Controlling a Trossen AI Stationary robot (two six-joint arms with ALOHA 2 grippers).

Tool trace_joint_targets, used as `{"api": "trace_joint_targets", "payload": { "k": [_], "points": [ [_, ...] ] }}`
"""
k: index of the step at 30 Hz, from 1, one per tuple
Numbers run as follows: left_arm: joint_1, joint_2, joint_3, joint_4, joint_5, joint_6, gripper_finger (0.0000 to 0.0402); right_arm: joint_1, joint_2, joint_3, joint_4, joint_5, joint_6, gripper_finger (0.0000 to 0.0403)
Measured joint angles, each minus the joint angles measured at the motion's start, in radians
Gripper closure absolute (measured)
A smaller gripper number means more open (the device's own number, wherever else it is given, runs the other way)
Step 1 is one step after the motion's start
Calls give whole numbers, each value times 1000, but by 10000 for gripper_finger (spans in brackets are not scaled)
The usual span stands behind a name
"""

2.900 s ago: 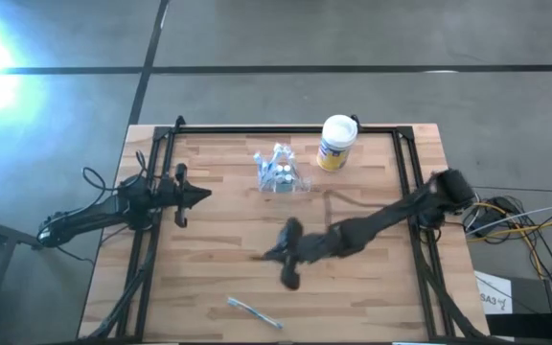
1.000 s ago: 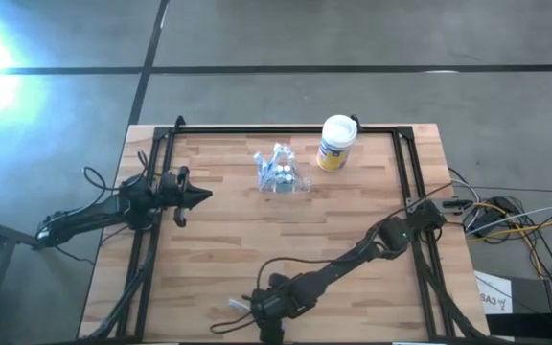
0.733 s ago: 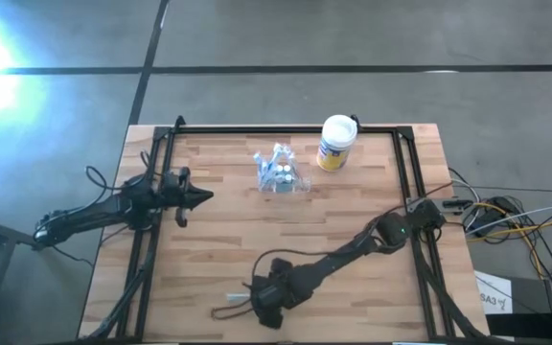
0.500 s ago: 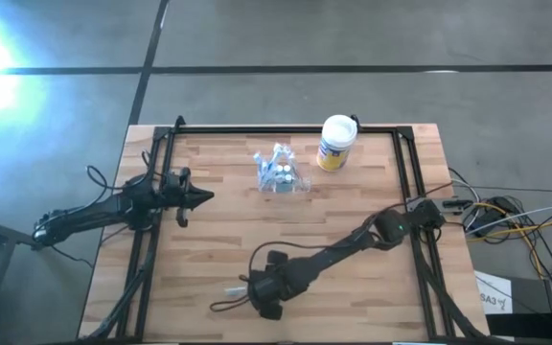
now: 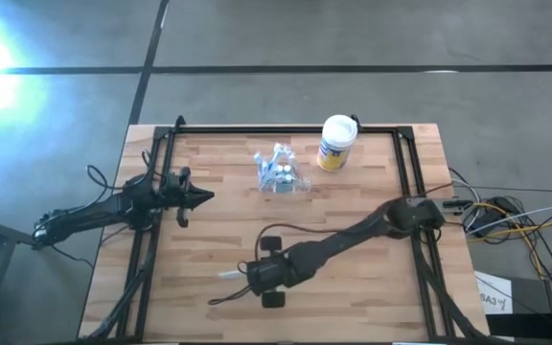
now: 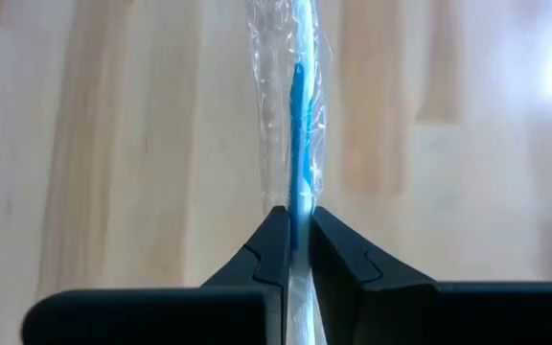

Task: Pick & Place toothbrushing station
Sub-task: Put the blue toothbrush into the transparent organizer

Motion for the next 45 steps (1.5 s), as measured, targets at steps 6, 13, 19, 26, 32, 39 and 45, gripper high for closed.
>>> {"api": "trace_joint_targets", "payload": {
  "k": [6,13,19,26,32,39,45],
  "points": [
    [0,0,0,3,-1,26,392,11,-93,-6,3,92,-68,383],
    [0,13,0,-5,-2,-8,392,27,-293,-81,56,162,-172,384],
    [0,23,0,-10,-1,39,392,19,-561,-349,306,190,-300,385],
    [0,27,0,-12,0,57,392,-25,-906,-873,736,161,-405,385],
    [0,41,0,5,67,70,392,-60,-1101,-1294,1177,120,-447,384],
    [0,49,0,5,30,94,392,-111,-1281,-1659,1554,35,-532,381],
    [0,48,0,7,25,98,392,-169,-1473,-1850,1630,-80,-510,380]
  ]
}}
